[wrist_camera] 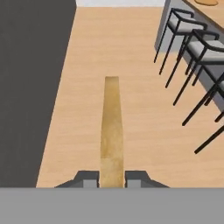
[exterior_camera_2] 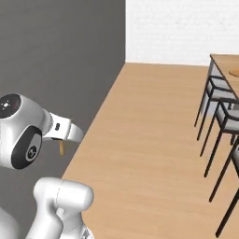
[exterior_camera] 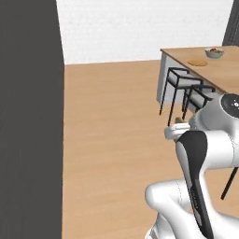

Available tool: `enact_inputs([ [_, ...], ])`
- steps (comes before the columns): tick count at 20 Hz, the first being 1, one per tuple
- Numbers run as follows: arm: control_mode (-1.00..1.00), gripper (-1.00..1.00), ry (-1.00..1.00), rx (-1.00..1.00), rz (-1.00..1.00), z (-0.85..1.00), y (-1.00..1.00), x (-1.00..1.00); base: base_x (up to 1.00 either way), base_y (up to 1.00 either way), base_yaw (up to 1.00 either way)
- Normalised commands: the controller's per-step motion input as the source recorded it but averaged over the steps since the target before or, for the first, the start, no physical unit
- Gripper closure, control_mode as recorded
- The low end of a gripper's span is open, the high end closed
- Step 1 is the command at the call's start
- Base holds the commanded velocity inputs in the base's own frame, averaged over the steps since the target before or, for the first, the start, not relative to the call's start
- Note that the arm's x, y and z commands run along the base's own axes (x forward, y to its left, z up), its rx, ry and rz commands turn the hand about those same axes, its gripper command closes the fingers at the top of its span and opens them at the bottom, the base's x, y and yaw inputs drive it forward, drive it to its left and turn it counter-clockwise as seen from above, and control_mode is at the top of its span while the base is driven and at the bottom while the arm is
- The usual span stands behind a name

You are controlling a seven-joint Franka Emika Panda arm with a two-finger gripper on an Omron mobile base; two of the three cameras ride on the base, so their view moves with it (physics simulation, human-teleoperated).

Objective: Start the toaster. Once the lever pops up, take the bread to the plate on the dining counter.

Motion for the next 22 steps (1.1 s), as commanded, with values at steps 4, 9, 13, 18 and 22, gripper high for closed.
enact_inputs([
  [4,1.00,1.00,0.00,0.00,0.00,0.00,0.00,0.00,1.00,0.51,-0.20],
  [9,1.00,1.00,0.00,0.00,0.00,0.00,0.00,0.00,1.00,0.46,-0.15],
  [13,1.00,1.00,0.00,0.00,0.00,0.00,0.00,0.00,1.00,0.36,-0.10],
  [18,1.00,1.00,0.00,0.00,0.00,0.00,0.00,0.00,1.00,0.37,-0.07],
  [22,1.00,1.00,0.00,0.00,0.00,0.00,0.00,0.00,1.00,0.33,-0.07],
])
